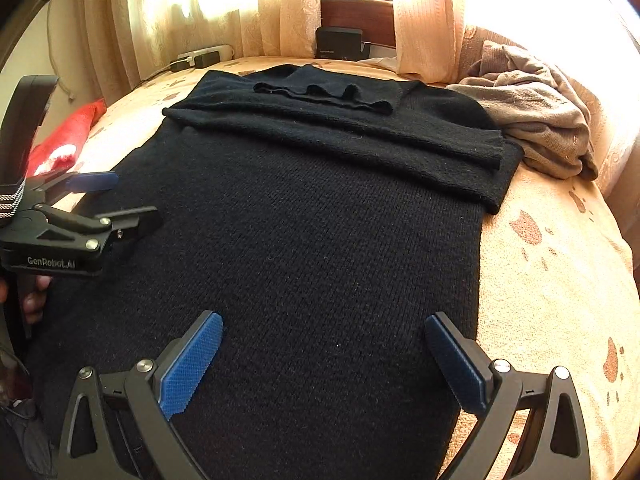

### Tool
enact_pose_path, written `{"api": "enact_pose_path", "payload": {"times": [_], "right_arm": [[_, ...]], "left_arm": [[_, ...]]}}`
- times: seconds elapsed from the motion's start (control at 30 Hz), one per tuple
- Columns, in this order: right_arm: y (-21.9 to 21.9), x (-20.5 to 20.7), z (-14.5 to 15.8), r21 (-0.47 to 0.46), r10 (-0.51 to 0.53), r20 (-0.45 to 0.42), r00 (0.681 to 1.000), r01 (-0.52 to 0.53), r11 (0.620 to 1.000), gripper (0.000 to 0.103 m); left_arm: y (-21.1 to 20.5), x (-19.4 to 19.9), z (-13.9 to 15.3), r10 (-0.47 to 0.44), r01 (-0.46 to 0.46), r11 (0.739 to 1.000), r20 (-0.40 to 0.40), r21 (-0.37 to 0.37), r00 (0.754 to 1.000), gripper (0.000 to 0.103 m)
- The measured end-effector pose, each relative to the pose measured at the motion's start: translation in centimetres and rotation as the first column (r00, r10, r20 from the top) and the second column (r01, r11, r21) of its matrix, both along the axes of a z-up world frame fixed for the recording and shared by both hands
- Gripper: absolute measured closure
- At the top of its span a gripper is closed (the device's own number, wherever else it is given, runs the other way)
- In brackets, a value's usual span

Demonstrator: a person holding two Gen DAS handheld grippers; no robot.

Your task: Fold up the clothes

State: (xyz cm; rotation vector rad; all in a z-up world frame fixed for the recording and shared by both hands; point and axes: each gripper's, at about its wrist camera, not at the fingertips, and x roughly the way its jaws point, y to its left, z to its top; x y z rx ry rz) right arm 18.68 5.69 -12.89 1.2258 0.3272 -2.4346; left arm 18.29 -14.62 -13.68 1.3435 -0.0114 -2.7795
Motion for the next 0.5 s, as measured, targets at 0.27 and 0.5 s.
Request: {"api": "enact_pose_path", "payload": {"times": [0.27,0.5], "right_arm": [[0.7,1.8,3.8,-0.219,-0.161,-0.137,0.977,0.128,0.967,0.0],[0.0,4.1,7.4,-0.372,-0.164,-0.268,0.949,0.055,0.927,0.0]], "left_arm": [[-1.0,-0.1,0.8,0.171,-0.172,0.983,-0.029,-0.063,0.985,0.0],[-2.0,1.1,2.7,0.291,-0.31,0.943,-0.152,-0.121,0.944,0.0]]}}
